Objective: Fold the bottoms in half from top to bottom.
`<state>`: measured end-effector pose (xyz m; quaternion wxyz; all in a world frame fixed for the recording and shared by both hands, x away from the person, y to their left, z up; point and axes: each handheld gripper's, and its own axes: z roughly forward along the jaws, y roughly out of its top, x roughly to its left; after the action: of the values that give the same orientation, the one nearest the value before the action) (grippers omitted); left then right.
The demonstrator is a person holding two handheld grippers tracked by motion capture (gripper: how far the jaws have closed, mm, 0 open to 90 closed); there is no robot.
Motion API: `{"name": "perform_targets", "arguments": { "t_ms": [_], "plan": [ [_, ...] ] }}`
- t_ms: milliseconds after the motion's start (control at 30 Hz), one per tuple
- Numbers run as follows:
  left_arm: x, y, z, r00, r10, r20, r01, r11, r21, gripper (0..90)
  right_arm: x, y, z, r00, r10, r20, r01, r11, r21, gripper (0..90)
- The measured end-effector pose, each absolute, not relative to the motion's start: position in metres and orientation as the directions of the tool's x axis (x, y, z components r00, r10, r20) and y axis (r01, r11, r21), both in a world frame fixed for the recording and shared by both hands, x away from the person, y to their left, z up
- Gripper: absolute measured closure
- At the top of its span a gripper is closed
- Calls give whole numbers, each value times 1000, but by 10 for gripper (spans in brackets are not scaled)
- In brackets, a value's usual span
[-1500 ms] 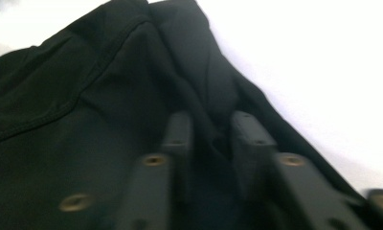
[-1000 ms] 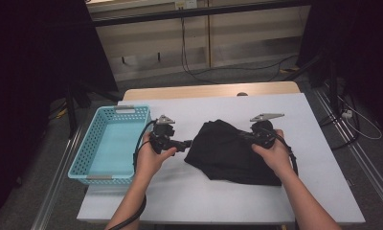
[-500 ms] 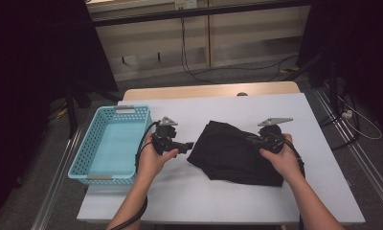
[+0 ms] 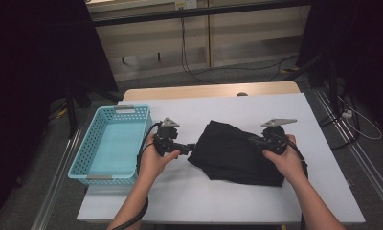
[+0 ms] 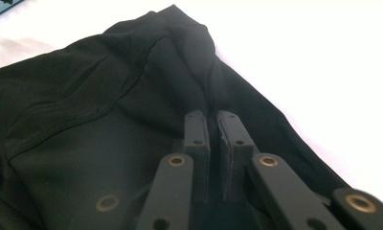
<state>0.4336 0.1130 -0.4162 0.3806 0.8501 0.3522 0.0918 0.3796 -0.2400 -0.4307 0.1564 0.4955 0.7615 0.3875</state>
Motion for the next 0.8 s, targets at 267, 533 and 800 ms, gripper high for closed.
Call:
{"name": "perform_targets", "arguments": {
  "t_ms": [267,533,800],
  "plan": [
    [433,113,-416,736,667,-118,529,-458,714,136,377,-247,-428,-460,874,155,639,205,741,865],
    [432,112,-415,727,675,-130,536,-438,722,136,373,-256,-422,-463,876,138,631,215,746,869],
    [433,110,-414,737,664,-122,528,-455,717,137,384,-249,-427,-460,885,65,606,259,752,795]
  ]
}}
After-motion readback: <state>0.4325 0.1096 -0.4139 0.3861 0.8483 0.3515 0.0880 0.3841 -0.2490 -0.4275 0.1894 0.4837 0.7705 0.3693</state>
